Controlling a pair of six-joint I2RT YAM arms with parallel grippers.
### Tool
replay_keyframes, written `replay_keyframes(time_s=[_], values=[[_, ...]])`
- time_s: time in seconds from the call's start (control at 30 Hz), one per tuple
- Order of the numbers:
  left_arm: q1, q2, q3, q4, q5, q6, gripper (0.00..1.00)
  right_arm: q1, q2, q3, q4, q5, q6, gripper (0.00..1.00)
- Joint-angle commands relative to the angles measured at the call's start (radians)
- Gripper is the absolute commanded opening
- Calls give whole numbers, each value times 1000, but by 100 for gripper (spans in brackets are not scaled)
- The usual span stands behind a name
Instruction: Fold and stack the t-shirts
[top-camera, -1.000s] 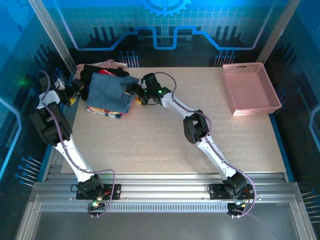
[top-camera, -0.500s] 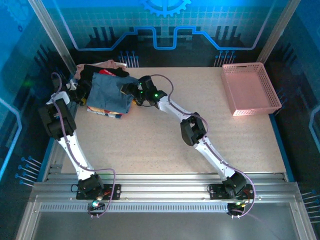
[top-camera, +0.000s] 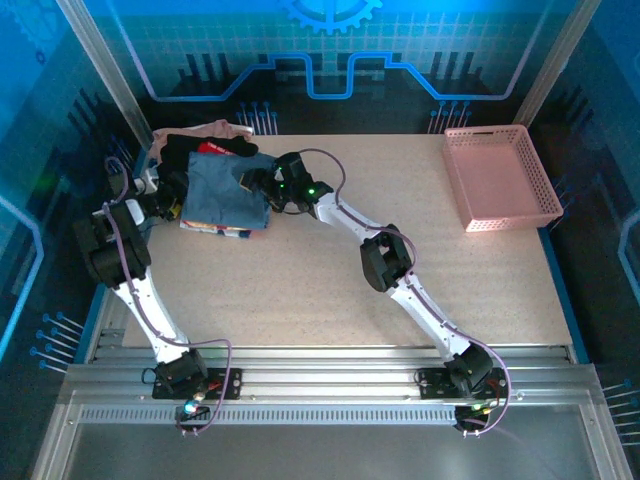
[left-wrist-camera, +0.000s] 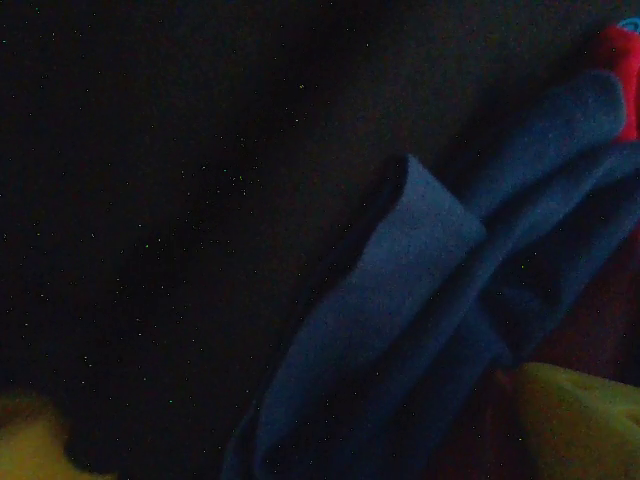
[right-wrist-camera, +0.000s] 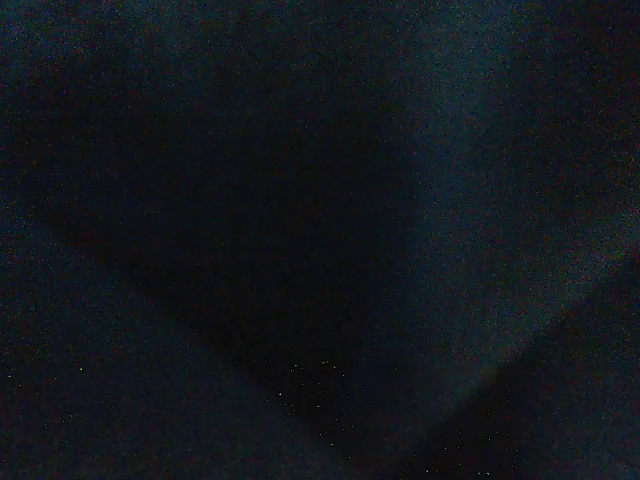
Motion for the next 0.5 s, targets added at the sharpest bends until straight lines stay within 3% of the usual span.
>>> replay_keyframes(time_s=[0.0, 0.3, 0.47], values=[[-1, -57, -80, -138, 63, 17, 98, 27, 6, -46, -185, -57, -15, 91], [44, -167, -170, -178, -42, 89, 99, 9, -21, -75, -199, -99, -33, 91], [68, -186, -166, -136, 4, 47, 99, 0, -26, -81, -197, -114, -41, 90]])
